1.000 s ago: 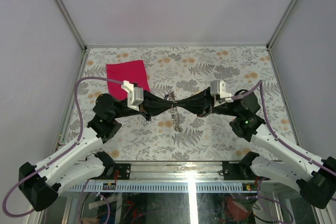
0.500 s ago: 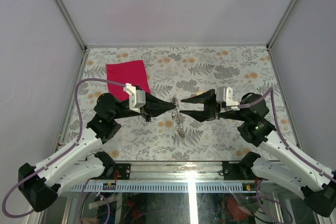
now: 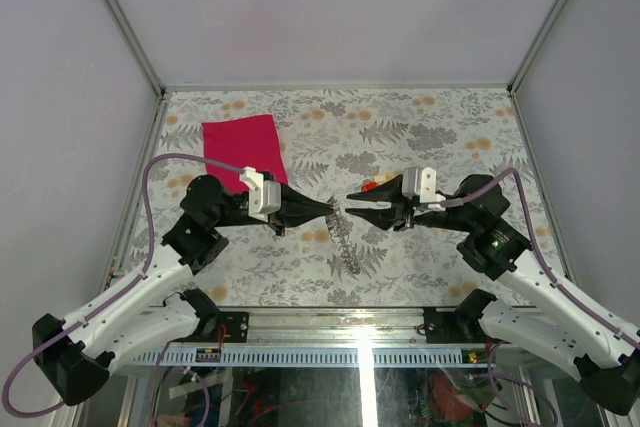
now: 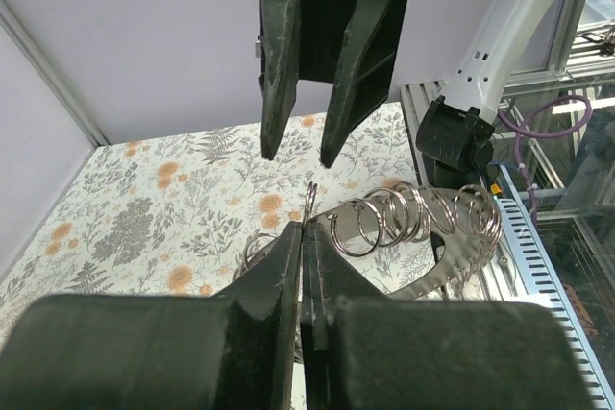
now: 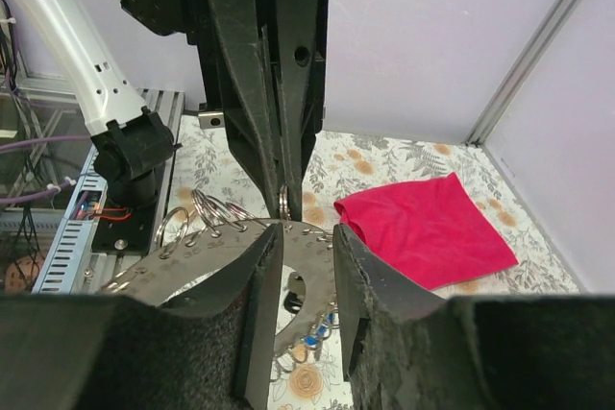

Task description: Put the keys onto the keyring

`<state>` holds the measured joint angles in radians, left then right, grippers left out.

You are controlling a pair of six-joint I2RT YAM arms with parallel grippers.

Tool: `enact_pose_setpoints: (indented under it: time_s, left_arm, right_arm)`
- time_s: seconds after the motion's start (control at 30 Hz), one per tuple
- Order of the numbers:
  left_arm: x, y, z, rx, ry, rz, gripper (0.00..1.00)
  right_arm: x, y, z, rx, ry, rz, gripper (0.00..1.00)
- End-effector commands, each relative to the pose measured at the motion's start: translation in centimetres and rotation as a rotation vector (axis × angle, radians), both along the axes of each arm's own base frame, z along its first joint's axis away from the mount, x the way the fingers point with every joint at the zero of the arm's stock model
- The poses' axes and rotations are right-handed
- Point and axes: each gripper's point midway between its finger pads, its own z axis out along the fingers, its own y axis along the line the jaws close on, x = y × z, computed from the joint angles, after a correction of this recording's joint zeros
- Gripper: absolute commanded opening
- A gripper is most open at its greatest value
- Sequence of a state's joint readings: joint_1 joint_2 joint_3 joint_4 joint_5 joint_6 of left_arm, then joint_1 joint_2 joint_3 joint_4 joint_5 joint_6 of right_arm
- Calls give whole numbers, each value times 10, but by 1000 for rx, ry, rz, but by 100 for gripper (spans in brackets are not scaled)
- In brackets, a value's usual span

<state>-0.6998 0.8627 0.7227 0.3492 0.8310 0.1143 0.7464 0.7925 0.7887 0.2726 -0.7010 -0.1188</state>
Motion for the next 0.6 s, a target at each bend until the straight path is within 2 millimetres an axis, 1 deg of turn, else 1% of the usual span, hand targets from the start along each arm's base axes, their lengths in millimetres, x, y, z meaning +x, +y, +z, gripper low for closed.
enact_pose_setpoints:
  time_s: [0.0,0.1,0.2,0.37,0.43,0.57]
  left_arm:
    - [-9,4,30,-57,-125,-21,0]
    - [-12,5,34,-81,-123,-29,0]
    - [-14,7,41,-131,-107,-24,0]
    - [-11,12,53,-227,-45,14,0]
    - [-1,12,59,-254,24,57,0]
    - [15,14,66,-259,122,139,0]
  right_arm:
    - [-6,2,27,37,-60,32,33]
    - [-5,5,24,30,-55,38,33]
    - [-2,5,26,39,-46,27,34]
    - [12,1,32,91,68,-67,33]
    - [17,-1,33,99,123,-103,32]
    - [26,-5,26,64,199,-170,31]
